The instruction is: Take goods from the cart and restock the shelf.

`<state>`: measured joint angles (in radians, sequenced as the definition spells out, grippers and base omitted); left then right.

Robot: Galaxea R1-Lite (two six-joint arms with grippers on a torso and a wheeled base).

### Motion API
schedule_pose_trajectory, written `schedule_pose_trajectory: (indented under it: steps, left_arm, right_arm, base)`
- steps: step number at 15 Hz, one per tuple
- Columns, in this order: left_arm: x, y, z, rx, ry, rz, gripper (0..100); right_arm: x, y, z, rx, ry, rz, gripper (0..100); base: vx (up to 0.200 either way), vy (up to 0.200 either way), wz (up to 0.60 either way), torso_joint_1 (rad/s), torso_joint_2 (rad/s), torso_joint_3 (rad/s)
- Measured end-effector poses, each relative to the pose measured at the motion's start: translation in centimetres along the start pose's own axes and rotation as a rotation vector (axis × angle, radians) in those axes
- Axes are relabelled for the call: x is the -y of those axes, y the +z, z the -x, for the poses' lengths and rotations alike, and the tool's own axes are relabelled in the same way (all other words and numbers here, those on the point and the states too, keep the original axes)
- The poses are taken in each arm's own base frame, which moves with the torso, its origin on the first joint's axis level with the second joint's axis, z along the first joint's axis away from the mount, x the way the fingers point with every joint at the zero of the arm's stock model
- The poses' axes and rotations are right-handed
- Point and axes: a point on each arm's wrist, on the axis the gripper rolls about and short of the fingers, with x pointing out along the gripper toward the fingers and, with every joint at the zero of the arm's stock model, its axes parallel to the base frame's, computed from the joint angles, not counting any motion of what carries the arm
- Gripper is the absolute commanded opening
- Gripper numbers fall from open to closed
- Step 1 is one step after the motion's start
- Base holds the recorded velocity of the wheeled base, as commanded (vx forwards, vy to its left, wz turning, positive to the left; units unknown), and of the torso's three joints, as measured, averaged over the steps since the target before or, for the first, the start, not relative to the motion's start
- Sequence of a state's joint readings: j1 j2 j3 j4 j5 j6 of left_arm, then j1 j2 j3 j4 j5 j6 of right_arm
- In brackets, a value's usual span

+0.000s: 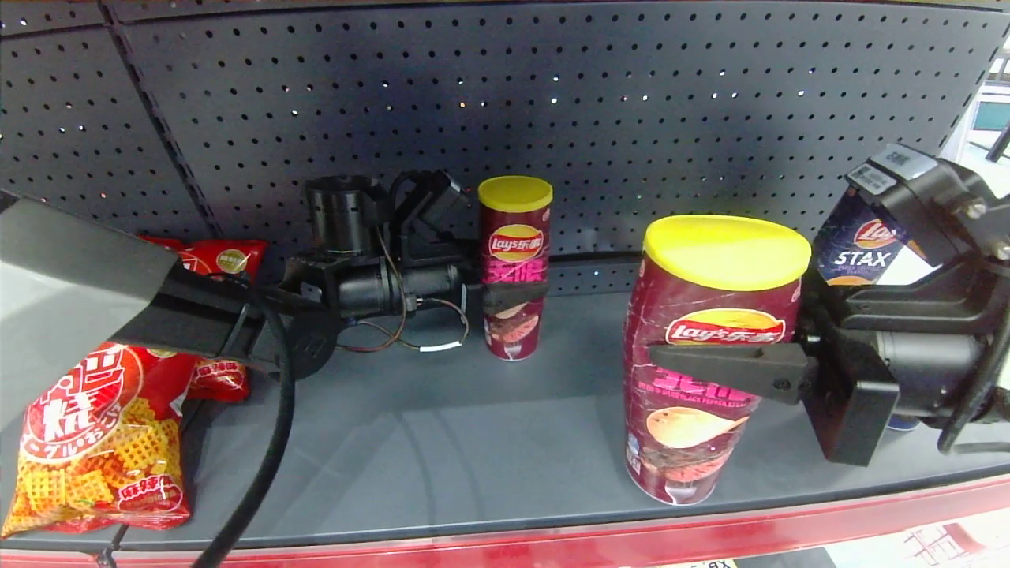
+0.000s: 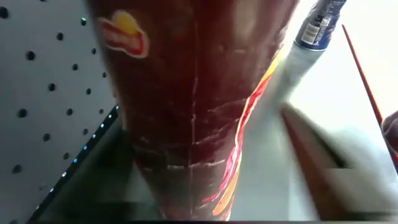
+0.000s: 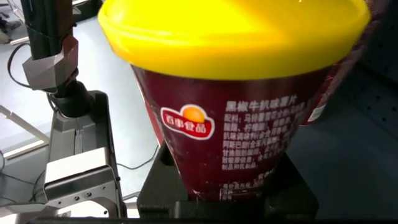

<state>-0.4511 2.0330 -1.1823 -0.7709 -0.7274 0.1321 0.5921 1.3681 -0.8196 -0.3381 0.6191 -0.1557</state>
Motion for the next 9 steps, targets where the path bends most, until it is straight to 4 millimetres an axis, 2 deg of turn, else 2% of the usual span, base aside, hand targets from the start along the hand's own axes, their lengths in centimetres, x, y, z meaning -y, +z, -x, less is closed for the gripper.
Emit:
schedule_pose_trajectory:
  steps: [6, 9]
  left_arm:
    - [0.7, 0.5, -0.2, 0.012, -0.013, -0.003, 0]
    - [2.9, 1.6, 0.6, 0.018, -0.044, 0.008, 0]
  right_arm:
    - [0.0, -0.1, -0.1, -0.004, 0.002, -0.002, 0]
    - [0.2, -0.1, 0.0, -0.005, -0.007, -0.003, 0]
  base:
    - [0.0, 0.0, 0.0, 0.0, 0.0, 0.0]
    - [0.0, 0.0, 0.0, 0.0, 0.0, 0.0]
